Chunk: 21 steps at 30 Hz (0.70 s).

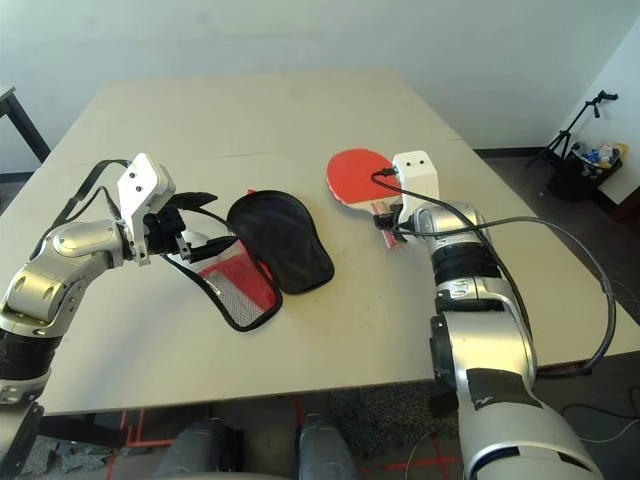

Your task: Store the ping-pong paddle in its case and zip it.

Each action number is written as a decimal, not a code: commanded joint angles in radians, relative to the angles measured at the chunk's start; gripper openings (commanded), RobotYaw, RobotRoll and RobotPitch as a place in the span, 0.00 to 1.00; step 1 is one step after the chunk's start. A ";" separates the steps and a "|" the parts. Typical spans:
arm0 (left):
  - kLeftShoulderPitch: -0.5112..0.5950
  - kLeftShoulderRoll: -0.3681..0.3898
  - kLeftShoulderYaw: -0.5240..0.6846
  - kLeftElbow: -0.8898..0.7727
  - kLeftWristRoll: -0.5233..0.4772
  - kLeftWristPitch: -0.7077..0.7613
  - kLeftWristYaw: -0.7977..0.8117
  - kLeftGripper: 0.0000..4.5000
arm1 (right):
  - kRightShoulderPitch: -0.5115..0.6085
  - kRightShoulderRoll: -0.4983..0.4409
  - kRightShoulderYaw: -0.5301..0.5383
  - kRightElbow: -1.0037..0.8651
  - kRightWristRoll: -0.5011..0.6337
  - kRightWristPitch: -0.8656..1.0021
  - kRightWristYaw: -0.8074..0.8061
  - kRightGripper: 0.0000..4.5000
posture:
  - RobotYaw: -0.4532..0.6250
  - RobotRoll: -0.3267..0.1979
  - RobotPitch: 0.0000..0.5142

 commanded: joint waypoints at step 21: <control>0.025 0.009 -0.015 -0.034 0.017 0.015 0.006 1.00 | 0.084 0.293 0.164 -0.399 0.055 0.405 -0.164 0.24 | 0.47 0.62 0.00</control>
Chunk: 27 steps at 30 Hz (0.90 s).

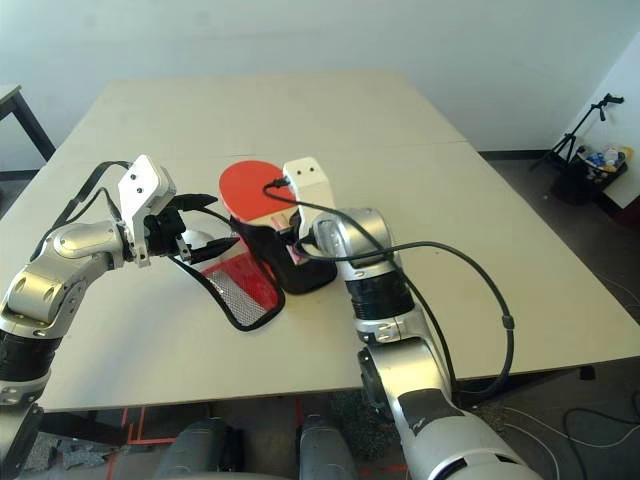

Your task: Store the ping-pong paddle in its case and zip it.

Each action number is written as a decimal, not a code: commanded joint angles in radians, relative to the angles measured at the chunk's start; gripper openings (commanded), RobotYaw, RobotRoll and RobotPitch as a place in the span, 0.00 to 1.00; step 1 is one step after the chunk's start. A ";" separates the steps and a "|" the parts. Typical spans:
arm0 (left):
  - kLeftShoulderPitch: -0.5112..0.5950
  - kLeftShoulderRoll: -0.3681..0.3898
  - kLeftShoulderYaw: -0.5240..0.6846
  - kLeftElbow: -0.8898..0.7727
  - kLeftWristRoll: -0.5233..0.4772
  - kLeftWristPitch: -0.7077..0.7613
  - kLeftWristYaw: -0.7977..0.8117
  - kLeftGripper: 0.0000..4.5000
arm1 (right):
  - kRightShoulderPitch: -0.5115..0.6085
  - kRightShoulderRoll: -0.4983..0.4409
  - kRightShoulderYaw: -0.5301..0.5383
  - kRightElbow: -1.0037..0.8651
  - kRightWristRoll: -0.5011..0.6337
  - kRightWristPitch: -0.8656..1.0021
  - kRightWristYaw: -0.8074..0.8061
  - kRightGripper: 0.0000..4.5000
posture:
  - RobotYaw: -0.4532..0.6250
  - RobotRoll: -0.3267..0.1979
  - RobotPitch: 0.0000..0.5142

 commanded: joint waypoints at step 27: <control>-0.011 -0.020 -0.008 -0.005 0.004 0.013 -0.001 1.00 | -0.010 -0.014 -0.037 0.110 0.032 -0.021 -0.029 0.66 | 0.47 0.62 0.00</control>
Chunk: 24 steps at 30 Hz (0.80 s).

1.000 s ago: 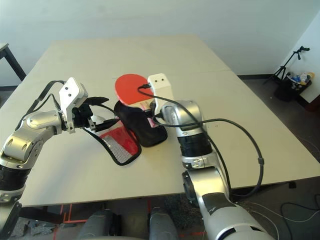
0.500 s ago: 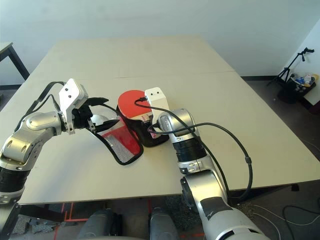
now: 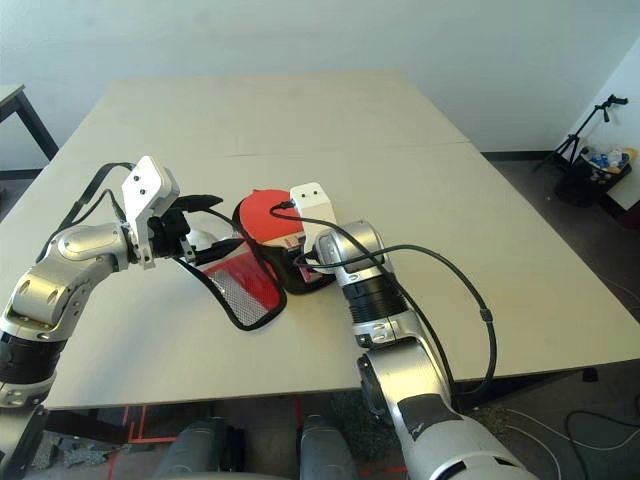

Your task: Store the ping-pong paddle in its case and zip it.

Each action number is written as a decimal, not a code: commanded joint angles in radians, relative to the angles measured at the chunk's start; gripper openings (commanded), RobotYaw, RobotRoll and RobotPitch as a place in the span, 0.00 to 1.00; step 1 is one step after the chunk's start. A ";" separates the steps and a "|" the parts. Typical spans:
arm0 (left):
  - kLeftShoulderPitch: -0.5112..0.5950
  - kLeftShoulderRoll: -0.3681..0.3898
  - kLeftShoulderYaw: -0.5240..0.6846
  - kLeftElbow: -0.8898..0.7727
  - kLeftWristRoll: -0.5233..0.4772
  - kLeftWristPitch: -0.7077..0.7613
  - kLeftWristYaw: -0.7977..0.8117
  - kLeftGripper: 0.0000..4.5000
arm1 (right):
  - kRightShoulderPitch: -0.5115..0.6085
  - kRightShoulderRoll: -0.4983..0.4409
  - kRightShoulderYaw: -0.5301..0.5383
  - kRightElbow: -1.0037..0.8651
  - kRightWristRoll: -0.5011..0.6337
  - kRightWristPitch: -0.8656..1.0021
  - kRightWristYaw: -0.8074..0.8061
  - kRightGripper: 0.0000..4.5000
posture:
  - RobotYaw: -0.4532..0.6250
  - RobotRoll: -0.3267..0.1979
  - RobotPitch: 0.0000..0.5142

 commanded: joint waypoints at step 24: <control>0.134 0.465 0.249 -0.023 -0.026 0.100 -0.149 1.00 | 0.018 -0.397 0.018 -0.008 0.078 -0.382 0.381 1.00 | 0.52 0.62 0.00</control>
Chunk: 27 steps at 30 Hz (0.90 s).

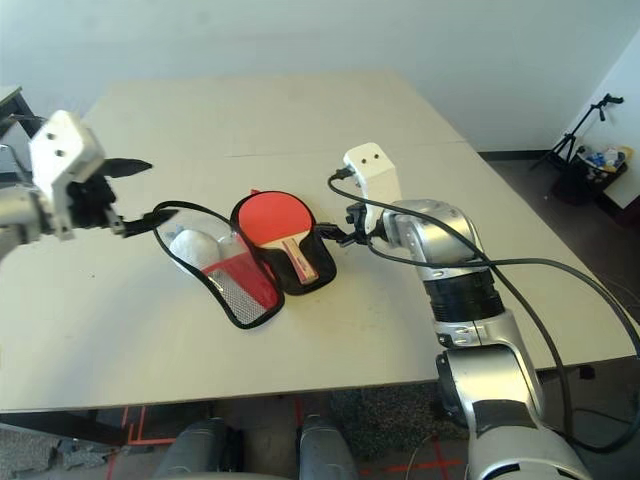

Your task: Store the ping-pong paddle in its case and zip it.

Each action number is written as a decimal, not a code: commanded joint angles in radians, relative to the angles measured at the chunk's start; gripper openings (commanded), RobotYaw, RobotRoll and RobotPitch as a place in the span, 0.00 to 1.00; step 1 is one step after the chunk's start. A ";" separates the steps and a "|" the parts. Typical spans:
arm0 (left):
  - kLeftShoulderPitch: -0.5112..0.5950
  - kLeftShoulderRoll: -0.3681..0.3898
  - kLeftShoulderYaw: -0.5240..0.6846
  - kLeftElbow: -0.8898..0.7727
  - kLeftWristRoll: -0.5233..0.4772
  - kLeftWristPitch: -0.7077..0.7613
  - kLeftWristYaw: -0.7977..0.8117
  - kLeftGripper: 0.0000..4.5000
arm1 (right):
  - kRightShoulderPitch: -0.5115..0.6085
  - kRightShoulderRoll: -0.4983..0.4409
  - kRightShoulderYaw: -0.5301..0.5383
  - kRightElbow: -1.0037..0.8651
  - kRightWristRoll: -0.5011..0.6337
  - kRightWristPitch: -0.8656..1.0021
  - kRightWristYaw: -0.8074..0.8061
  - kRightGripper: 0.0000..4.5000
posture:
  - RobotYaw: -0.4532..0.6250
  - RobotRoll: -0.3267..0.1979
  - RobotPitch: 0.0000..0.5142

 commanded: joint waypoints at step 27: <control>-0.289 -0.492 -0.440 0.144 0.159 -0.090 0.033 1.00 | -0.021 0.018 -0.137 0.163 -0.042 -0.218 -0.072 1.00 | 0.48 0.62 0.00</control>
